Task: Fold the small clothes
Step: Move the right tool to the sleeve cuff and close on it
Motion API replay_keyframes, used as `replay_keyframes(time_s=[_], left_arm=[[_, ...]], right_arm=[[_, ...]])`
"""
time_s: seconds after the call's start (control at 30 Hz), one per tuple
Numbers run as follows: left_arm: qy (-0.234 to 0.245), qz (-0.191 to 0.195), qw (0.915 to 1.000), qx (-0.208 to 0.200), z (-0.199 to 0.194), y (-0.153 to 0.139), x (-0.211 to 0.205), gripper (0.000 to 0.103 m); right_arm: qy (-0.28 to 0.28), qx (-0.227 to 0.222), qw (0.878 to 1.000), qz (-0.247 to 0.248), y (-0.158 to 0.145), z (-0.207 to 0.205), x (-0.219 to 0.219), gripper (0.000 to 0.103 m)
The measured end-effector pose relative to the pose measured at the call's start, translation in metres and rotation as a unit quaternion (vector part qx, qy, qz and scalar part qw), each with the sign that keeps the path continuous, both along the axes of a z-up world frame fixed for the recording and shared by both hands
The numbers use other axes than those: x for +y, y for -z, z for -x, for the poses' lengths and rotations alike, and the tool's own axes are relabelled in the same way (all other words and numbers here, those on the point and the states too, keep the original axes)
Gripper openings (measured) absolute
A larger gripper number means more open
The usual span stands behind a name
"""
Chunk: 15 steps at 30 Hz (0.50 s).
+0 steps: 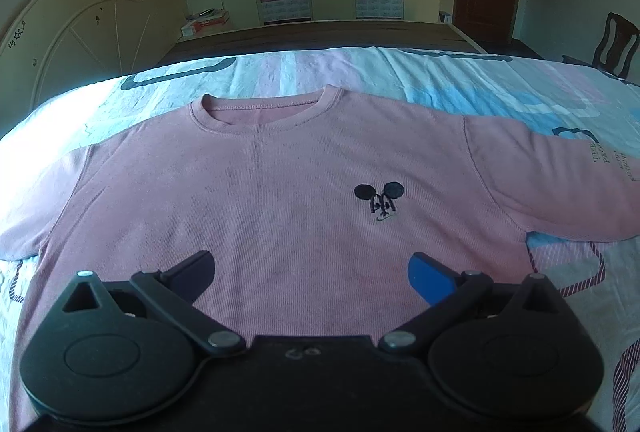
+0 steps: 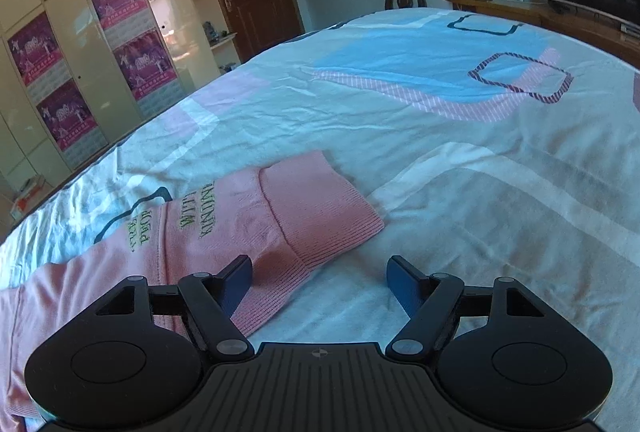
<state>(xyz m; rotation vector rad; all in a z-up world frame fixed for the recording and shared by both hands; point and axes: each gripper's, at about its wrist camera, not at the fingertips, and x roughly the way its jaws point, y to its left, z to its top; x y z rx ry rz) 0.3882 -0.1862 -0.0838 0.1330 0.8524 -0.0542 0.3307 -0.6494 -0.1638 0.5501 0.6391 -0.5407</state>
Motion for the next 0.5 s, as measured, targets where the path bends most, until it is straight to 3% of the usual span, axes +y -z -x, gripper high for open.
replay_keyframes(time_s=[0.1,0.17,0.23,0.4,0.47,0.5], left_arm=[[-0.005,0.044,0.9989,0.019,-0.006,0.000,0.001,0.103],[-0.015,0.051,0.9982,0.030,-0.009,0.002,0.002,0.103],[-0.006,0.047,0.9981,0.039,-0.011,0.004,0.000,0.103],[-0.002,0.060,0.9971,0.048,-0.013,0.005,-0.002,0.103],[-0.015,0.048,0.9975,0.049,-0.014,0.006,-0.002,0.103],[-0.022,0.044,0.9975,0.051,-0.016,0.007,-0.001,0.103]], right_arm=[[-0.006,-0.039,0.999,-0.034,0.001,0.005,-0.005,0.075],[-0.007,-0.059,0.997,-0.056,0.001,0.008,-0.009,0.074],[-0.008,-0.071,0.995,-0.070,0.001,0.009,-0.012,0.063],[0.003,-0.090,0.989,-0.113,0.001,0.010,-0.031,0.050],[0.011,-0.094,0.987,-0.128,0.001,0.010,-0.039,0.032],[0.011,-0.087,0.988,-0.130,0.001,0.010,-0.043,0.009]])
